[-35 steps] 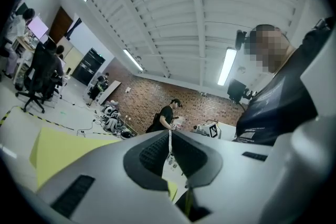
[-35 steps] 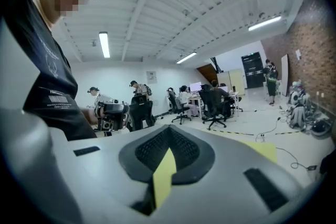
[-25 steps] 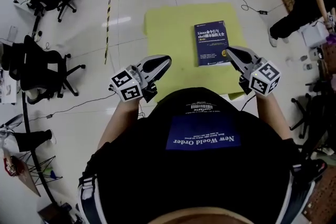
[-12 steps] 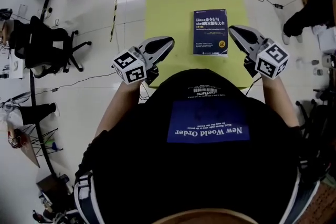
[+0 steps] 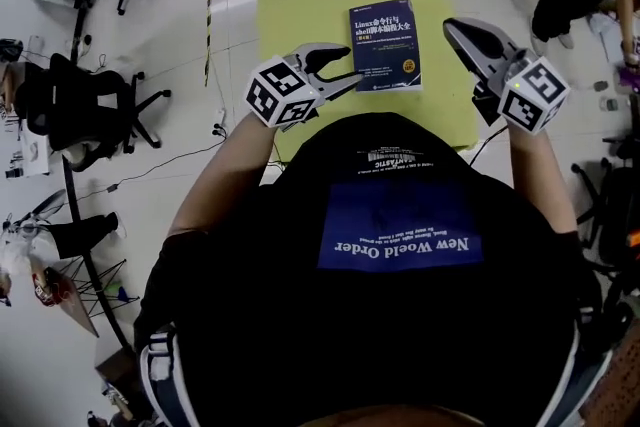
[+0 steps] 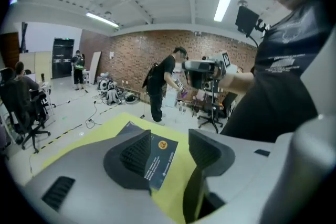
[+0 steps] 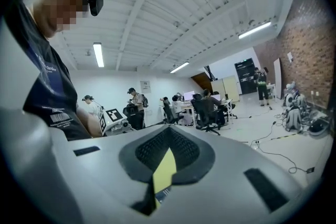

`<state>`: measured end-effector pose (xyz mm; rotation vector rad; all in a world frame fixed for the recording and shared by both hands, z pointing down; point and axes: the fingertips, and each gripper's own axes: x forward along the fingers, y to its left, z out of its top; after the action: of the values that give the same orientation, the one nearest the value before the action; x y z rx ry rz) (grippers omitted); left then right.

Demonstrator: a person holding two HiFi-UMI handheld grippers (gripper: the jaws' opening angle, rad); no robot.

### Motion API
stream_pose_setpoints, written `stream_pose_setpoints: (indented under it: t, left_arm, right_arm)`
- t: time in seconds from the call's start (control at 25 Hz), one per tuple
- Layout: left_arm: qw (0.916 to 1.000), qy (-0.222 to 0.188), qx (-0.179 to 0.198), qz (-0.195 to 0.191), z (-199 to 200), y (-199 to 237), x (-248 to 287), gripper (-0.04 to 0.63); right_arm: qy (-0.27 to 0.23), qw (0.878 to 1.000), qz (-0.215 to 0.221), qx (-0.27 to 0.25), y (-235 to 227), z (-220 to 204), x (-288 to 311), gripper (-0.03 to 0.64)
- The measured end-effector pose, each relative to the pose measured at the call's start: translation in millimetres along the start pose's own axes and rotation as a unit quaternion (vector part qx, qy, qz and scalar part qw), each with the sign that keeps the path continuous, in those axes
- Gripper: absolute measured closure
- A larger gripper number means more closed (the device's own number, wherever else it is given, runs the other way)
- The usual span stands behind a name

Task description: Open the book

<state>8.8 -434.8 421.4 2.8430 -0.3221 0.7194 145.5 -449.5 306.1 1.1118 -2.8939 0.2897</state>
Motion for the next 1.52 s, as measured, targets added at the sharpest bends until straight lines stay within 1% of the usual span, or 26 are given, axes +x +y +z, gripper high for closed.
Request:
stream_pose_setpoints:
  t: [0.04, 0.12, 0.2, 0.28, 0.4, 0.52, 0.6, 0.64, 0.68, 0.92, 0.96, 1.04, 1.12, 1.32, 1.4, 1.44, 1.52]
  left_arm:
    - [0.9996, 0.026, 0.011, -0.003, -6.3, -3.3, 10.2, 0.375]
    - [0.9962, 0.079, 0.036, -0.003, -22.8, -8.0, 30.8, 0.348]
    - [0.9898, 0.129, 0.060, -0.002, -42.7, -9.9, 51.9, 0.319]
    - [0.9826, 0.167, 0.081, -0.001, -63.8, -9.0, 74.2, 0.313]
    - [0.9727, 0.199, 0.119, 0.006, -91.5, -7.4, 110.9, 0.313]
    - [0.9590, 0.226, 0.170, 0.016, -120.4, -8.7, 150.0, 0.313]
    - [0.9486, 0.238, 0.207, 0.025, -133.6, -6.6, 175.4, 0.313]
    - [0.9447, 0.241, 0.220, 0.029, -138.4, -5.6, 186.3, 0.313]
    - [0.9427, 0.243, 0.227, 0.030, -142.4, -5.2, 195.3, 0.313]
    - [0.9451, 0.246, 0.211, 0.036, -155.5, 1.1, 218.7, 0.313]
    - [0.9439, 0.248, 0.214, 0.040, -155.2, 1.9, 220.0, 0.314]
    - [0.9382, 0.259, 0.225, 0.046, -154.3, 1.8, 223.1, 0.314]
    - [0.9341, 0.270, 0.230, 0.041, -155.4, 3.2, 224.7, 0.314]
    - [0.9341, 0.291, 0.207, 0.006, -157.0, 6.7, 220.5, 0.328]
    - [0.9351, 0.296, 0.195, -0.014, -155.3, 4.3, 218.1, 0.373]
    - [0.9377, 0.295, 0.182, -0.026, -154.6, 3.6, 216.5, 0.390]
    - [0.9469, 0.285, 0.137, -0.056, -152.3, 4.3, 212.8, 0.419]
  right_arm:
    - [0.000, 1.000, -0.005, 0.004, -1.5, -2.2, -4.1, 0.630]
    - [0.002, 1.000, -0.013, 0.014, -4.5, -10.2, -10.6, 0.630]
    - [0.007, 0.999, -0.021, 0.027, -8.8, -21.0, -15.8, 0.629]
    - [0.011, 0.999, -0.030, 0.041, -15.6, -34.3, -19.4, 0.630]
    - [0.023, 0.997, -0.046, 0.061, -29.5, -64.5, -22.8, 0.630]
    - [0.034, 0.994, -0.059, 0.087, -43.4, -103.0, -28.1, 0.630]
    - [0.034, 0.992, -0.064, 0.100, -53.5, -124.4, -32.0, 0.630]
    - [0.032, 0.992, -0.067, 0.104, -58.0, -133.1, -33.4, 0.629]
    - [0.031, 0.991, -0.069, 0.107, -61.6, -140.7, -34.1, 0.629]
    - [0.029, 0.990, -0.075, 0.112, -73.2, -170.4, -32.8, 0.630]
    - [0.027, 0.990, -0.075, 0.114, -74.2, -171.6, -34.3, 0.630]
    - [0.022, 0.990, -0.074, 0.117, -75.1, -172.2, -39.3, 0.630]
    - [0.019, 0.990, -0.072, 0.118, -74.8, -173.2, -42.0, 0.630]
    - [0.016, 0.989, -0.080, 0.122, -77.7, -173.7, -46.2, 0.630]
    - [0.013, 0.989, -0.082, 0.126, -79.0, -171.1, -49.3, 0.630]
    - [0.011, 0.988, -0.082, 0.128, -78.8, -169.7, -50.0, 0.630]
    - [0.009, 0.988, -0.078, 0.130, -77.7, -168.0, -49.9, 0.630]
